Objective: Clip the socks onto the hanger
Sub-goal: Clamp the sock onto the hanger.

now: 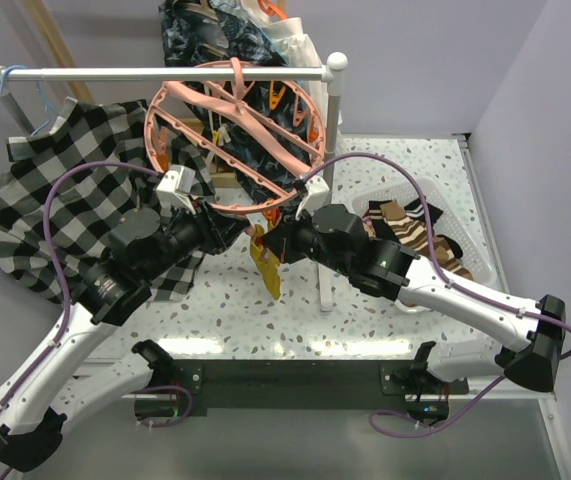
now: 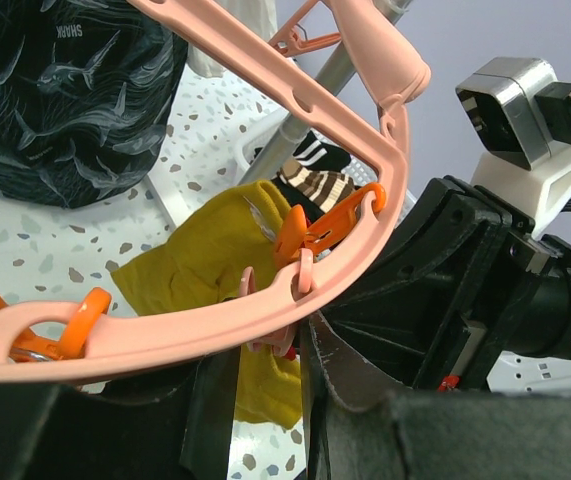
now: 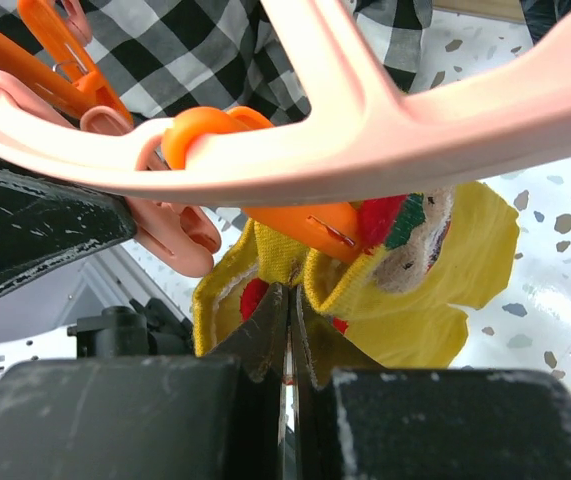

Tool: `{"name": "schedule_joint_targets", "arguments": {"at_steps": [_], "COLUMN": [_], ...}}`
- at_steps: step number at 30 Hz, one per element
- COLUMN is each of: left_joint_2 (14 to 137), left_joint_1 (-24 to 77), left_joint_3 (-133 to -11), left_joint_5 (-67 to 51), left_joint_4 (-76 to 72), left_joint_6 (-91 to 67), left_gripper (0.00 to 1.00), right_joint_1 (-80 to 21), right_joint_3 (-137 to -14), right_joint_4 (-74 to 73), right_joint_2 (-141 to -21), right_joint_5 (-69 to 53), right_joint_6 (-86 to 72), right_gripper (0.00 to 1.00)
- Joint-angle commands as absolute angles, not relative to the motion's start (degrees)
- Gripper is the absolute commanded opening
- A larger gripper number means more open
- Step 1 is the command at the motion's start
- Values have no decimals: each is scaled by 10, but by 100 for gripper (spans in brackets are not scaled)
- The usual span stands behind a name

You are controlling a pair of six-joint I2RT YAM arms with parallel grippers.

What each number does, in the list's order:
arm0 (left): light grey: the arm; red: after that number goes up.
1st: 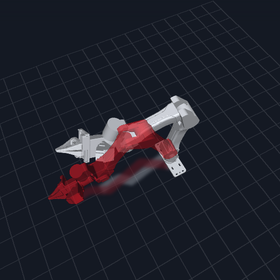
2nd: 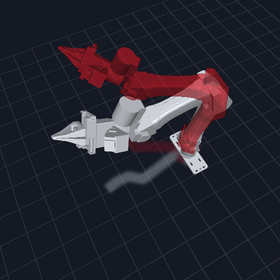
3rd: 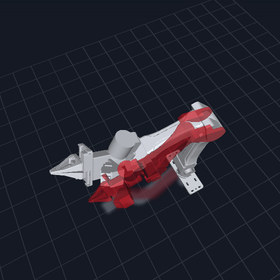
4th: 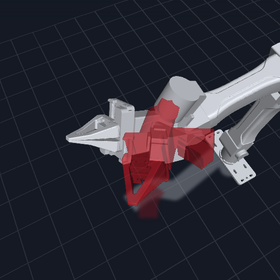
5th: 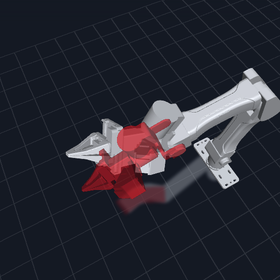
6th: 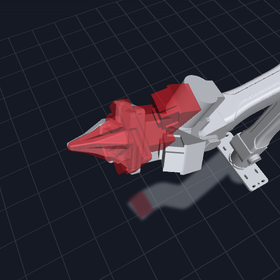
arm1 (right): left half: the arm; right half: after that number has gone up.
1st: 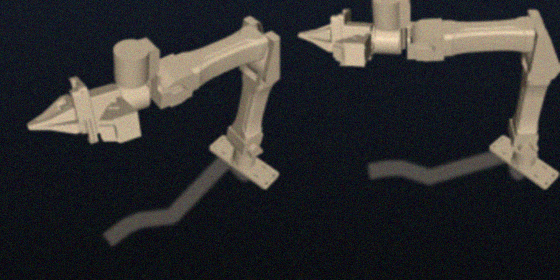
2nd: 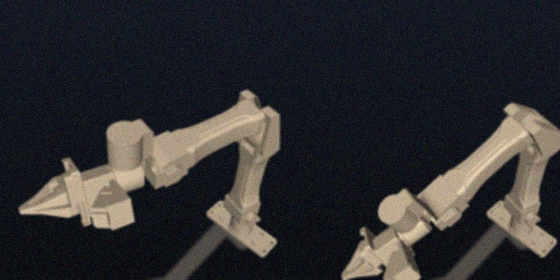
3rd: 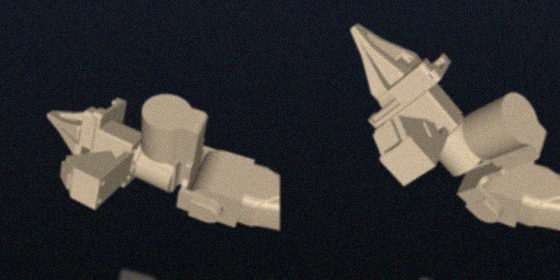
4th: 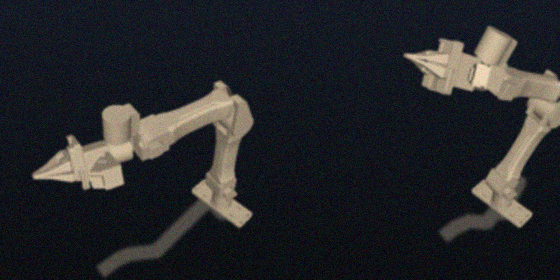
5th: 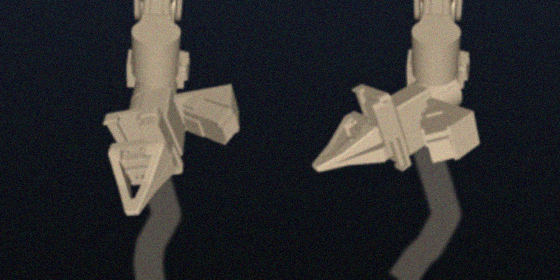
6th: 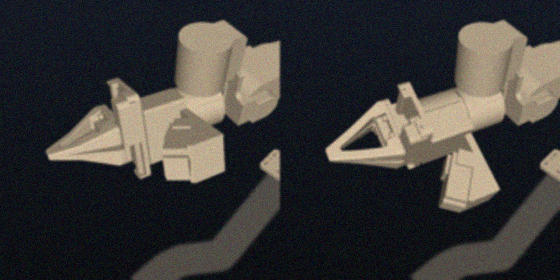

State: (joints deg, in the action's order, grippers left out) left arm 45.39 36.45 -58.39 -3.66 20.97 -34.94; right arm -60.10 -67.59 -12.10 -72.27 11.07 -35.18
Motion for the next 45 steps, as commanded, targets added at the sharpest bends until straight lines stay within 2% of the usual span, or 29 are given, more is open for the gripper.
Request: {"name": "schedule_joint_targets", "arguments": {"at_steps": [1, 29, 32, 38, 39, 41, 42, 45], "left_joint_2": [454, 451, 448, 434, 432, 427, 425, 418], "left_joint_1": [364, 365, 365, 365, 365, 365, 365, 365], "left_joint_3": [-586, -579, -582, -584, -584, -586, -587, -597], "left_joint_5": [-29, -26, -25, -19, -18, -17, -16, -10], "left_joint_4": [187, 185, 185, 190, 192, 197, 199, 211], "left_joint_6": [-352, -356, -356, -358, -359, -359, -359, -359], "left_gripper": [0, 0, 7, 34, 41, 47, 52, 61], "right_joint_1": [-605, -605, -605, -605, -605, -605, -605, -606], "right_joint_3": [-704, -730, -727, -723, -723, -721, -719, -713], "right_joint_4": [-83, -60, -55, -47, -47, -45, -44, -47], "right_joint_2": [-709, -723, -723, -715, -715, -713, -711, -704], "right_joint_5": [138, 119, 119, 125, 125, 123, 125, 133], "right_joint_6": [-358, -366, -368, -362, -360, -359, -358, -354], "right_gripper": [0, 0, 0, 0, 0, 9, 19, 36]}}
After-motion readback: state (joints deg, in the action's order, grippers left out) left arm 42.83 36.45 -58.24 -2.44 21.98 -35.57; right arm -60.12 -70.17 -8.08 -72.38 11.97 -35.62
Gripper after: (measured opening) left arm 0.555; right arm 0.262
